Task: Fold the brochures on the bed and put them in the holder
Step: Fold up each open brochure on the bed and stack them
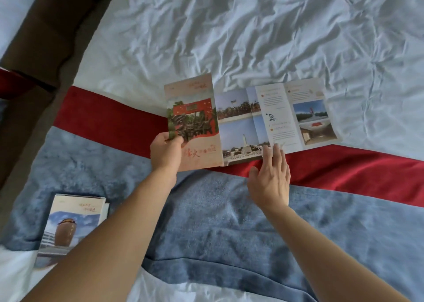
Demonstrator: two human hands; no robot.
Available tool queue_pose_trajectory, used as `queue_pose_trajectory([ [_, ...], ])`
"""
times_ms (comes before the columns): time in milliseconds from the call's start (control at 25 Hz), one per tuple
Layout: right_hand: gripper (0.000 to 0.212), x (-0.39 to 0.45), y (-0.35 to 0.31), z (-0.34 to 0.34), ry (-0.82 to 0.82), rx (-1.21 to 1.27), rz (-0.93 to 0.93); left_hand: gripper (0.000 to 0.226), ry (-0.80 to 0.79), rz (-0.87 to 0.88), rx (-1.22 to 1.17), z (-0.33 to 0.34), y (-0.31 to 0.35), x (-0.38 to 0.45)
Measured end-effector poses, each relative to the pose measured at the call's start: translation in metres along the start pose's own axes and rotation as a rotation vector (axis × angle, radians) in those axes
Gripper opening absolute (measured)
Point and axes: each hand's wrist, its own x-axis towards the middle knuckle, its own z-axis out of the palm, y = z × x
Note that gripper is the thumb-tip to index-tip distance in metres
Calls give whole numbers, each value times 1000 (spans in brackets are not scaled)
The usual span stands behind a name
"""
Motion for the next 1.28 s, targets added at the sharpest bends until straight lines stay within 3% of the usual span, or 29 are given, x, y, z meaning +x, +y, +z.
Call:
queue_pose_trajectory([
  [200, 65, 11, 40, -12, 25, 37, 91, 9, -94, -1, 166, 71, -2, -12],
  [400, 65, 23, 59, -12, 20, 79, 163, 8, -79, 56, 313, 107, -3, -8],
  [520, 67, 30, 65, -7, -24, 71, 146, 46, -96, -18, 295, 117, -6, -3],
  [560, 67, 31, 66, -5, -36, 74, 145, 47, -101, -42, 296, 120, -6, -1],
  [680, 68, 30, 69, -3, -30, 77, 158, 12, -104, -63, 285, 125, -7, -1],
  [720, 69, 29, 69, -4, -20, 78, 162, 10, -94, -69, 277, 125, -6, -4],
  [1040, 70, 21, 59, -10, 25, 81, 89, 25, 211, -130, -12, 55, 8, 11],
  [1280, 71, 6, 48, -2, -18, 153, 126, 13, 15, -20, -4, 32, 6, -3],
])
